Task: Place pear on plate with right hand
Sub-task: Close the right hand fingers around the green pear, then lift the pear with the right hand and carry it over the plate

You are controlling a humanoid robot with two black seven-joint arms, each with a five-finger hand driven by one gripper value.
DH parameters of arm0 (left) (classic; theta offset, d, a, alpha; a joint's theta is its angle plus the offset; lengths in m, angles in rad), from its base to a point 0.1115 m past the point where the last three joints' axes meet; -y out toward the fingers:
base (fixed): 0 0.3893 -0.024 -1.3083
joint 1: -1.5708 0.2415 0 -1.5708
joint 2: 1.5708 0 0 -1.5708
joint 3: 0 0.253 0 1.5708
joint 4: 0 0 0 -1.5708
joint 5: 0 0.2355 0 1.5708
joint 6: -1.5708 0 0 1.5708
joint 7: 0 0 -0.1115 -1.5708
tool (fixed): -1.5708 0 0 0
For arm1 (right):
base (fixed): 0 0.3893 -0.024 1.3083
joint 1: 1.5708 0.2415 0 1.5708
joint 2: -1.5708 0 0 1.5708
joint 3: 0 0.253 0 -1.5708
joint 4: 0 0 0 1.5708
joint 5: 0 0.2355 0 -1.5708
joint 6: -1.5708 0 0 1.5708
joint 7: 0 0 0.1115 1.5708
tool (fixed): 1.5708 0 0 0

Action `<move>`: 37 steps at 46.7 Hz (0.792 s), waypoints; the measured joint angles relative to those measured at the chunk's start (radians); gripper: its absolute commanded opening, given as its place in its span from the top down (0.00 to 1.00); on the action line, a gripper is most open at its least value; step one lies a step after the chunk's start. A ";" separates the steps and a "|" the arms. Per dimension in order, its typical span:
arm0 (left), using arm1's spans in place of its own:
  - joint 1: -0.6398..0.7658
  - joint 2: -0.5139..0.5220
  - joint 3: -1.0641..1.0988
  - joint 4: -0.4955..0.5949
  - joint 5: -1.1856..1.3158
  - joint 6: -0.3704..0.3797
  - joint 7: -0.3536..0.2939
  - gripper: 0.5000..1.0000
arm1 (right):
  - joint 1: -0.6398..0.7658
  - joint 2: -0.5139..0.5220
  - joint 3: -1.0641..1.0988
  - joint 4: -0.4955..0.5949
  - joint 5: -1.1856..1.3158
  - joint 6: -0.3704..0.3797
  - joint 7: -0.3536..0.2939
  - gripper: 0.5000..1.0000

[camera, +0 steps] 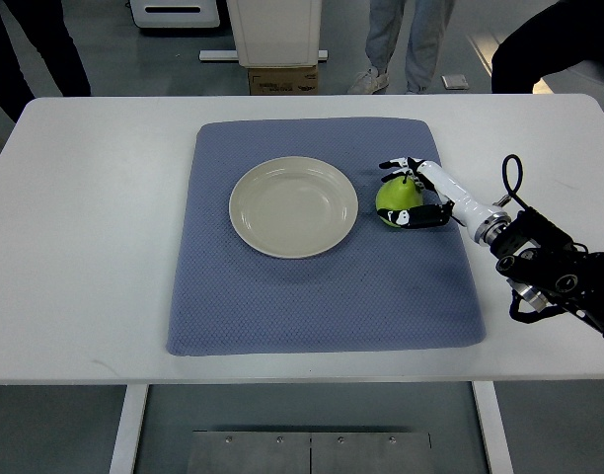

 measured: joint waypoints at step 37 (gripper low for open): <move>0.000 0.000 0.000 0.000 0.000 0.000 0.000 0.00 | 0.065 -0.006 0.042 -0.007 0.009 0.013 0.033 1.00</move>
